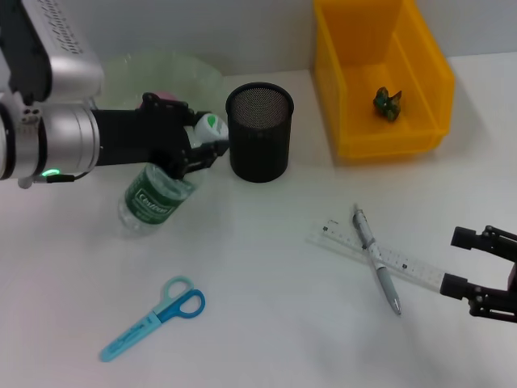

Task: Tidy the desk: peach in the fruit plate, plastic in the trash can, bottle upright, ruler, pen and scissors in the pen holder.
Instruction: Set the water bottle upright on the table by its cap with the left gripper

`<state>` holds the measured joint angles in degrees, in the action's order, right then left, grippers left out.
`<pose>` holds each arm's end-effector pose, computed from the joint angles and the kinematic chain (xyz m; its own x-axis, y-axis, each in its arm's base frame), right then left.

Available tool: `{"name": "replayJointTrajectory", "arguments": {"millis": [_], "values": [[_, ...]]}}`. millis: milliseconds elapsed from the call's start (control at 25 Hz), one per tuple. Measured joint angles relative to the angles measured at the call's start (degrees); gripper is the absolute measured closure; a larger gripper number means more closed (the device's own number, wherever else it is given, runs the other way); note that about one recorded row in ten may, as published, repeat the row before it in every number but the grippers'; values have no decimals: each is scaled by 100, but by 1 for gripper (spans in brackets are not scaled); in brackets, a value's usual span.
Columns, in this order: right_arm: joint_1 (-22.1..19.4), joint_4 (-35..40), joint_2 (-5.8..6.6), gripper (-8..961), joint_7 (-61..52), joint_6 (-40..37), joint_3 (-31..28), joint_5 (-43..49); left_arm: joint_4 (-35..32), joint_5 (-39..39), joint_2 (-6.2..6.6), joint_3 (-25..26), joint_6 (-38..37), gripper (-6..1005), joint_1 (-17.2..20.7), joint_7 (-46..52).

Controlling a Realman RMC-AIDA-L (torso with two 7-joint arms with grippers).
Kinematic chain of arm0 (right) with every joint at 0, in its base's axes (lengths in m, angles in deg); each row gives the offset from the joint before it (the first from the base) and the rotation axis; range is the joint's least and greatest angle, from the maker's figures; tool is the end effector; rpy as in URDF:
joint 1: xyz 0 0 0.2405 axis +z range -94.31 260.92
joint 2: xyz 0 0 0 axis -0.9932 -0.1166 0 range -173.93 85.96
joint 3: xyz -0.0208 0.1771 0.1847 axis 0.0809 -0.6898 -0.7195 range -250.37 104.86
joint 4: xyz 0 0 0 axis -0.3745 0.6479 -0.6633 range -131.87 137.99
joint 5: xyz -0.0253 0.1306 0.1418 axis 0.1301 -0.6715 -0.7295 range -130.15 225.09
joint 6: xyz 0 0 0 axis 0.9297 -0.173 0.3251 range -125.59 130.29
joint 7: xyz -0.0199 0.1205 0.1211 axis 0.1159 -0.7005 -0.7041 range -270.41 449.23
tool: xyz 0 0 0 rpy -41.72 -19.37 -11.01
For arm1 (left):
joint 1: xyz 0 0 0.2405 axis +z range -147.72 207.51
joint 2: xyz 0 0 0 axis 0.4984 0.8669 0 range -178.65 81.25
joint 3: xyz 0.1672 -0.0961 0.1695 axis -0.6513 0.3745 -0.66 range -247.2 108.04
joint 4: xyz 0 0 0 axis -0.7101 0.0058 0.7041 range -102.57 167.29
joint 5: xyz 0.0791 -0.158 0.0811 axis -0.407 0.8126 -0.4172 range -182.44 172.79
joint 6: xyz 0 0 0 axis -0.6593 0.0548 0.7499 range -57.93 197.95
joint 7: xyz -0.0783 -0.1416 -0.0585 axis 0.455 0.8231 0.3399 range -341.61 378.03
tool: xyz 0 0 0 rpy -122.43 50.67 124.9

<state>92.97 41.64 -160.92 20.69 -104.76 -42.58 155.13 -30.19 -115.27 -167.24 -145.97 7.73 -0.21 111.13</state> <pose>0.3092 0.2158 0.0281 0.6579 -0.3029 -0.6895 -0.5599 -0.8090 -0.1788 -0.1675 0.3820 -0.0418 0.9761 0.0569 0.2096 0.1412 -0.8994 -0.4137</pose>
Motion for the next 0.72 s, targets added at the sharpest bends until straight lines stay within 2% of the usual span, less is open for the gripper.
{"name": "replayJointTrajectory", "arguments": {"millis": [720], "values": [[91, 1, 57, 147, 0, 77, 1, 44, 380, 1218, -2, 56, 409, 527, 316, -671]]}}
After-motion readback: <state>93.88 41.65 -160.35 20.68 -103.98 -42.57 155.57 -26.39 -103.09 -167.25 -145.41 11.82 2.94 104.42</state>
